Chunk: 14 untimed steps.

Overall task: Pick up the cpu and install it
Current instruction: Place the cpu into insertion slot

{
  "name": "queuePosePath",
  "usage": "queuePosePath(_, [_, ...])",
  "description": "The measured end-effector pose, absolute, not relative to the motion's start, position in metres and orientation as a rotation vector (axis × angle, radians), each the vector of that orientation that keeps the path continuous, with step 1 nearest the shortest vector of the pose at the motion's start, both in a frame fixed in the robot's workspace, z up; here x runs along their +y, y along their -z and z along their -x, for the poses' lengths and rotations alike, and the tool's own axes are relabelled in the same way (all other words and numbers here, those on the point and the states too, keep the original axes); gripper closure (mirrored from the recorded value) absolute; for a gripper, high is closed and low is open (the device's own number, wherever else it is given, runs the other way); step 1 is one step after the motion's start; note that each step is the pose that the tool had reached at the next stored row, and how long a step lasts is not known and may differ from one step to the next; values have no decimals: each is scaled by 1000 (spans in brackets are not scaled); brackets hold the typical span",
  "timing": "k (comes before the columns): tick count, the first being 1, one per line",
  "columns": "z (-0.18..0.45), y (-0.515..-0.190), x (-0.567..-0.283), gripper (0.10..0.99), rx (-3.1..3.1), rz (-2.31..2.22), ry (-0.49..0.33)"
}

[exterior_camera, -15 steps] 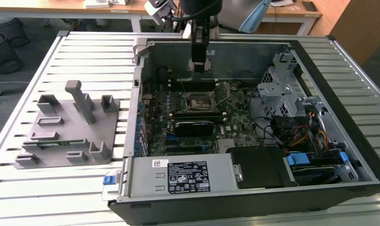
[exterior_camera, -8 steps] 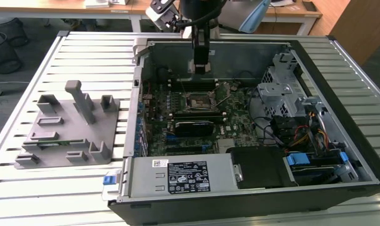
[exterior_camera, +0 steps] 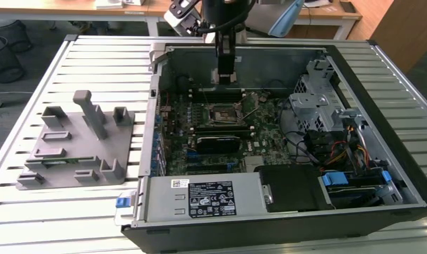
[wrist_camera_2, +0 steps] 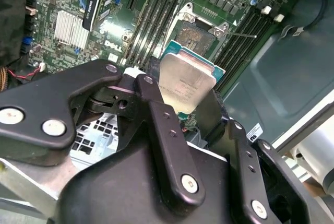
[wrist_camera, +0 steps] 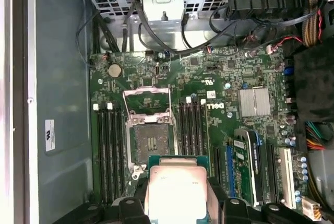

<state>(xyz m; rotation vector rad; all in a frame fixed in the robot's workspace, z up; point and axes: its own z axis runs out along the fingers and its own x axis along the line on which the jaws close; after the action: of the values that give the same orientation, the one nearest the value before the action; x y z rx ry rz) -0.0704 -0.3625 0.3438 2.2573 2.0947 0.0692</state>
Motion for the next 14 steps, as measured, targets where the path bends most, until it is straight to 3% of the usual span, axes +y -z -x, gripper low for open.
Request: queuePosePath(14, [64,-332,-359,561,2175,-2182,-73])
